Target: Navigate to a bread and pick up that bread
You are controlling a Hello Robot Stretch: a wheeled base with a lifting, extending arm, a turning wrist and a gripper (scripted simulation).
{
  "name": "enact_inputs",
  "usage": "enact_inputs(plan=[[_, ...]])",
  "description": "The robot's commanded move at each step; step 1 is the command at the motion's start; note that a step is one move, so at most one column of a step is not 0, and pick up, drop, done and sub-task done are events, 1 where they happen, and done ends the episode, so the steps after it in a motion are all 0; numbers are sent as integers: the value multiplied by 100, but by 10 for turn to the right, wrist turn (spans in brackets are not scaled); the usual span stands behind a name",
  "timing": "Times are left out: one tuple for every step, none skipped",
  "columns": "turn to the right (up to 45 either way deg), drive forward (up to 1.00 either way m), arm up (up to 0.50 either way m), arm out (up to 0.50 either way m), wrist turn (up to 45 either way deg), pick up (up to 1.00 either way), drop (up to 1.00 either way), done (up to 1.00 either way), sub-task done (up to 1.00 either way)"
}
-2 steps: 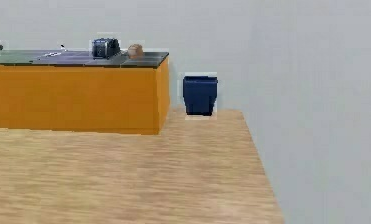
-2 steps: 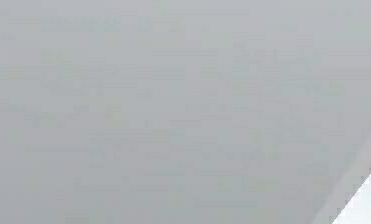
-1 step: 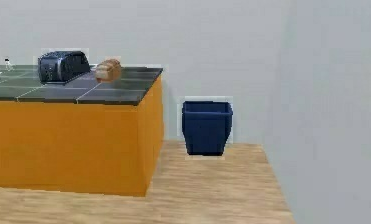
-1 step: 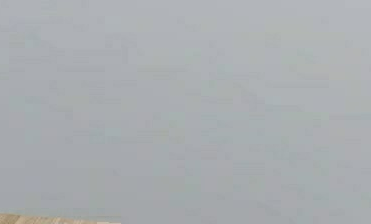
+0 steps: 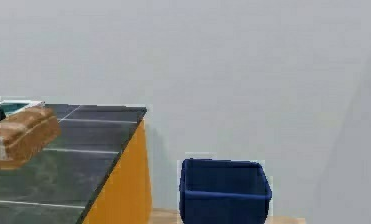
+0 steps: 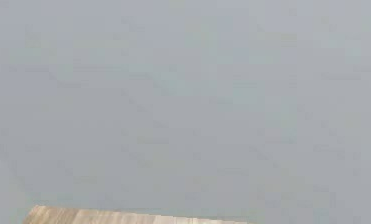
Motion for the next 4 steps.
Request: enact_inputs(plan=[[-450, 0, 0, 0, 0, 0, 0, 0, 0], [-450, 0, 0, 0, 0, 0, 0, 0, 0], [-360, 0, 0, 0, 0, 0, 0, 0, 0], [0, 0, 50, 0, 0, 0, 0, 0, 0]])
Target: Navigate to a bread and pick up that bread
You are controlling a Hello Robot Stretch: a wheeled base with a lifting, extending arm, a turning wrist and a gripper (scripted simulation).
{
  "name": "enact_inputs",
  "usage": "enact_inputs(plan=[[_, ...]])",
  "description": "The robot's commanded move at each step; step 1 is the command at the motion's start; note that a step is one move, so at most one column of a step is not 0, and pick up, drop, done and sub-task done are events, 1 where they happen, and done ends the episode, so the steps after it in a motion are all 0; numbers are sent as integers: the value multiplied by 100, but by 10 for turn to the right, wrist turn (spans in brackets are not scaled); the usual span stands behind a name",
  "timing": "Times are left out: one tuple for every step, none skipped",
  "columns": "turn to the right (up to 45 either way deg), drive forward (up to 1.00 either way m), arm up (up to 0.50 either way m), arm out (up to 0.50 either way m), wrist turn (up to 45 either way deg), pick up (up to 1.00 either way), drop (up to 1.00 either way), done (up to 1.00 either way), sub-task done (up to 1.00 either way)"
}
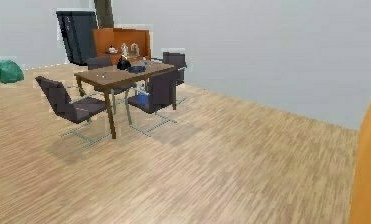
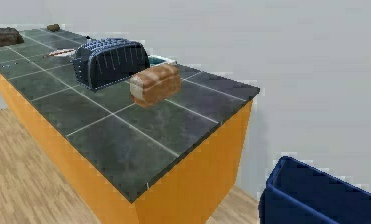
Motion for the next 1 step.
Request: enact_inputs(plan=[[0, 0, 38, 0, 0, 0, 0, 0, 0]])
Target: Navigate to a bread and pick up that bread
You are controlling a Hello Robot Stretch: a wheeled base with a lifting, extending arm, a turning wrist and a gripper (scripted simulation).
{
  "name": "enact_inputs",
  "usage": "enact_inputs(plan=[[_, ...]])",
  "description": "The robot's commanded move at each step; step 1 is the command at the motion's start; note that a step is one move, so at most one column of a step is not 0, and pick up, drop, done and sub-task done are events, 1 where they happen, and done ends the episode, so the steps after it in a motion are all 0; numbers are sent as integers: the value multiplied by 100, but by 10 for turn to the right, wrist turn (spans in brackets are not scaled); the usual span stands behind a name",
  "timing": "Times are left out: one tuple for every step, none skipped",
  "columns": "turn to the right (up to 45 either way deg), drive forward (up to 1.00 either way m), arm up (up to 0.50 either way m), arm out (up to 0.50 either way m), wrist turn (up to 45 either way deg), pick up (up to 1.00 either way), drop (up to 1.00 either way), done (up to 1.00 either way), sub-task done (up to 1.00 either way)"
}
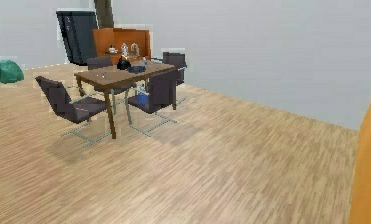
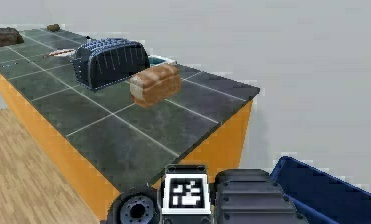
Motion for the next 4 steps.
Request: enact_inputs(plan=[[0, 0, 0, 50, 0, 0, 0, 0, 0], [0, 0, 0, 0, 450, 0, 0, 0, 0], [0, 0, 0, 0, 450, 0, 0, 0, 0], [0, 0, 0, 0, 420, 0, 0, 0, 0]])
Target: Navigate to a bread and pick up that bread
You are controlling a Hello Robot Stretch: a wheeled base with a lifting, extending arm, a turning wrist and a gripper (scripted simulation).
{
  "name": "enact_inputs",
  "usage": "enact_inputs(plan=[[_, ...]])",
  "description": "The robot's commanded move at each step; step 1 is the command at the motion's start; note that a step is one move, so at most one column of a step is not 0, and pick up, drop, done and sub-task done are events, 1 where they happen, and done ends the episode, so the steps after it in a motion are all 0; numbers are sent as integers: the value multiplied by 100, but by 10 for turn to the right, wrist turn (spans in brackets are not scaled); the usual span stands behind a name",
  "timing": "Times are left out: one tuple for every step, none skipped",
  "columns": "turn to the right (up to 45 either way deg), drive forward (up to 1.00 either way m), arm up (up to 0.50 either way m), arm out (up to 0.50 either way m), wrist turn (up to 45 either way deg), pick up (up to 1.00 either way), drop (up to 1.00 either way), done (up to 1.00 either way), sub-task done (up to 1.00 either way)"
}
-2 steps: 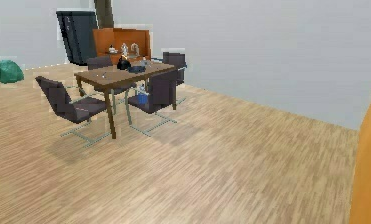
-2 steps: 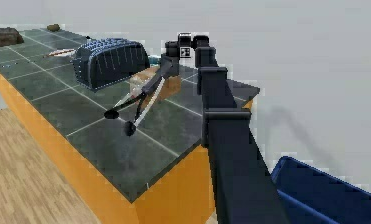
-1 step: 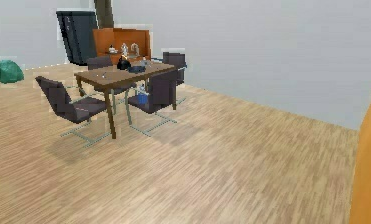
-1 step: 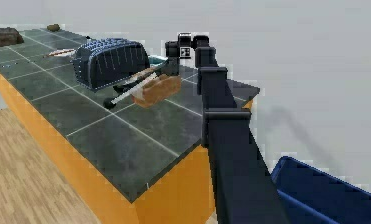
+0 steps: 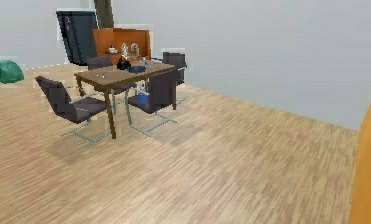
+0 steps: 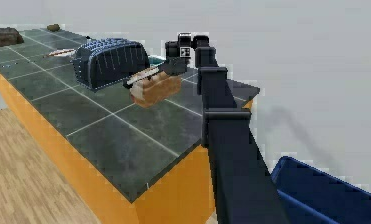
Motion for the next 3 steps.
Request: enact_inputs(plan=[[0, 0, -8, 0, 0, 0, 0, 0, 0], [0, 0, 0, 0, 0, 100, 0, 0, 0], [0, 0, 8, 0, 0, 0, 0, 0, 0]])
